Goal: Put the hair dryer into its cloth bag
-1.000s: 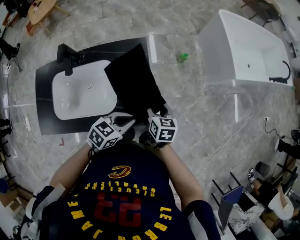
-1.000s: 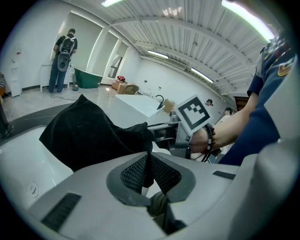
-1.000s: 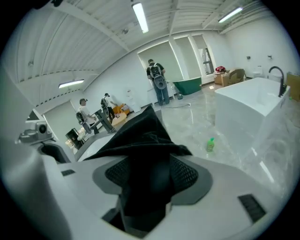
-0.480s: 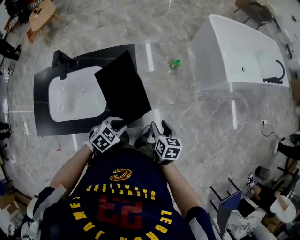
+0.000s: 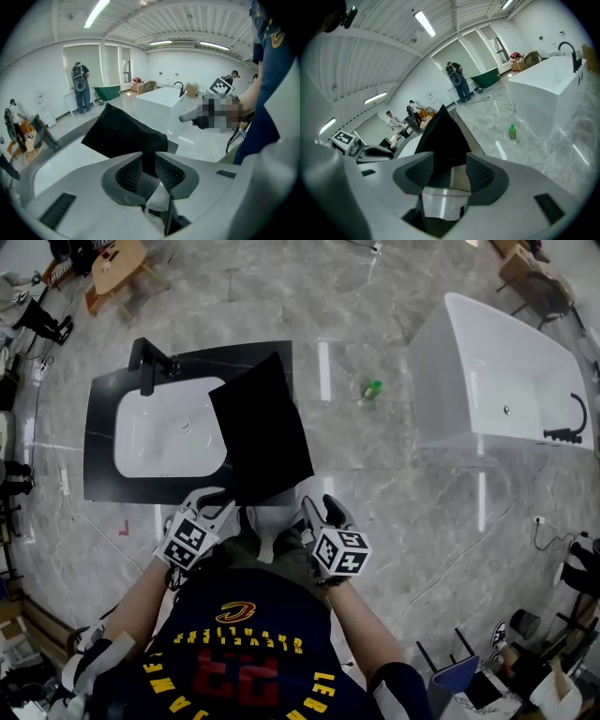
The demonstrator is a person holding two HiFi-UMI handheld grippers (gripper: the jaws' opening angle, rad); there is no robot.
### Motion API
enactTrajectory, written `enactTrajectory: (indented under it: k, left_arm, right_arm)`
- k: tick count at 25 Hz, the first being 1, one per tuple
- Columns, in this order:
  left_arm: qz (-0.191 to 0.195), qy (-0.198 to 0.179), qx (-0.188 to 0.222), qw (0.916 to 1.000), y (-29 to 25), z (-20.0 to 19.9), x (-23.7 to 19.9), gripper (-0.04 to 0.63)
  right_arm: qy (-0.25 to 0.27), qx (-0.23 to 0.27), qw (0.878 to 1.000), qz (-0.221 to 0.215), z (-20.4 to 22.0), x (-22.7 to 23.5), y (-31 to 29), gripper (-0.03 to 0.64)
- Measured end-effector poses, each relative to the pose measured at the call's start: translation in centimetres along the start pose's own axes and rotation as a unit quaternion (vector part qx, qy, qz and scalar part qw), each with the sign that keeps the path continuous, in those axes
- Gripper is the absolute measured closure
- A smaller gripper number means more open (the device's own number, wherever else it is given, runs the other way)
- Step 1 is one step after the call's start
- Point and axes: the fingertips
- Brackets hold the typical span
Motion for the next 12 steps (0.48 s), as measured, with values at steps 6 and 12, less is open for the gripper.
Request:
enactTrajectory:
  k: [6,12]
  left_arm:
    - [-0.072,-0.005,0.052,0.9961,5.5,0.6,-1.8,0.561]
    - [-0.116,0.038,0.177,0.9766,14.5,-0.2,-2.6,0.592]
  right_arm:
    - [0.070,0.038,0.995,-0.062,-1.7,-6.5,4.1,0.609]
    - [0.179,0.066,0.977,-0.093,-0.6,-16.7,7.4,0.609]
Point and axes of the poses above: the fingertips, and each gripper's own axes: y backward along the fingers, x to its right, z out of its underside, and after that the axes turned 3 degrees about z, right-handed
